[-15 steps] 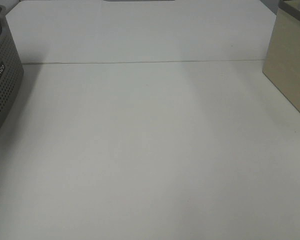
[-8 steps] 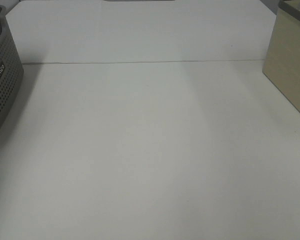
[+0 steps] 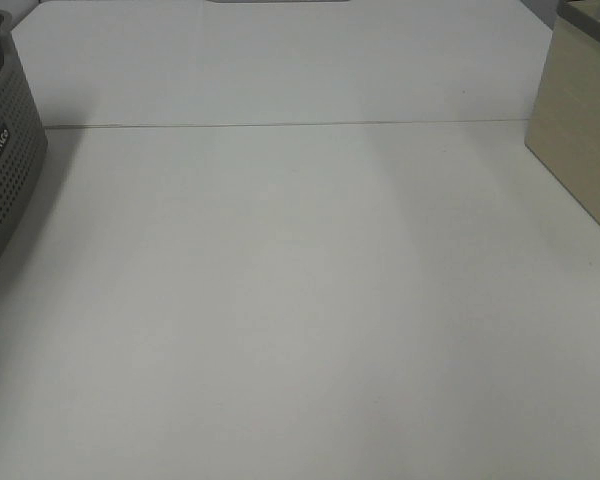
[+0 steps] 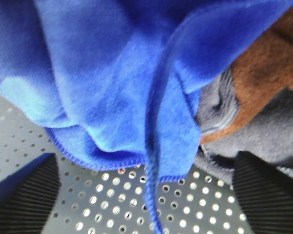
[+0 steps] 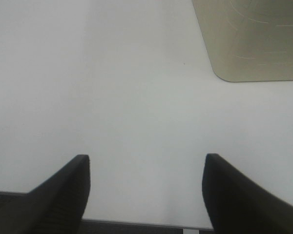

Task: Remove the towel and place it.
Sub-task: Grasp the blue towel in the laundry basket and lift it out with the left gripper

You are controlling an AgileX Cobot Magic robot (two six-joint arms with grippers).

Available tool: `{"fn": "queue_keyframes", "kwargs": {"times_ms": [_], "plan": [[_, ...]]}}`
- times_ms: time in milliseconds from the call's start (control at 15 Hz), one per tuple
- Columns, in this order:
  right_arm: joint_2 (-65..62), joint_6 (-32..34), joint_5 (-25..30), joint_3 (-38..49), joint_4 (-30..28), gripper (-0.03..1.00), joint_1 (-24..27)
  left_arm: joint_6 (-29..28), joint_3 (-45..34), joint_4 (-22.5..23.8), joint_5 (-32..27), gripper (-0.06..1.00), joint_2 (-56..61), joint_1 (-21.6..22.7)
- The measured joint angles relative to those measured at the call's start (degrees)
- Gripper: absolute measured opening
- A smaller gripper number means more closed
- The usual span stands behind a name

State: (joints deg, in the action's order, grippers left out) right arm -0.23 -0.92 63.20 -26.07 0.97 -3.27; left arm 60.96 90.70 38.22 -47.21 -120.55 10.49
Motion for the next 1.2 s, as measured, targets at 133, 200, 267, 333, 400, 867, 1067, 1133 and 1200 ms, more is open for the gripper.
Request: {"fn": "queue_keyframes", "kwargs": {"times_ms": [133,200,267,333,400,867,1067,1133,1200], "plan": [[0.00,0.00,0.00,0.00,0.00,0.66,0.00,0.11,0.00,-0.23,-0.06,0.75,-0.06,0.00],[0.00,0.00,0.00,0.00,0.00,0.66,0.00,0.11,0.00,-0.29,-0.06,0.58,-0.06,0.00],[0.00,0.00,0.00,0.00,0.00,0.66,0.00,0.11,0.00,-0.29,-0.11,0.50,-0.06,0.00],[0.00,0.00,0.00,0.00,0.00,0.66,0.00,0.11,0.00,-0.34,-0.29,0.41,-0.06,0.00],[0.00,0.00,0.00,0.00,0.00,0.66,0.00,0.11,0.00,-0.40,-0.40,0.36,-0.29,0.00],[0.00,0.00,0.00,0.00,0.00,0.66,0.00,-3.09,0.17,-0.69,-1.66,0.00,-1.89,0.00],[0.00,0.00,0.00,0.00,0.00,0.66,0.00,-6.99,0.17,-0.69,-1.66,0.00,-1.89,0.00],[0.00,0.00,0.00,0.00,0.00,0.66,0.00,-8.14,0.17,-0.69,-1.66,0.00,-1.60,-0.11],[0.00,0.00,0.00,0.00,0.00,0.66,0.00,-8.71,0.17,-0.69,-1.66,0.00,-1.26,-0.17]]}}
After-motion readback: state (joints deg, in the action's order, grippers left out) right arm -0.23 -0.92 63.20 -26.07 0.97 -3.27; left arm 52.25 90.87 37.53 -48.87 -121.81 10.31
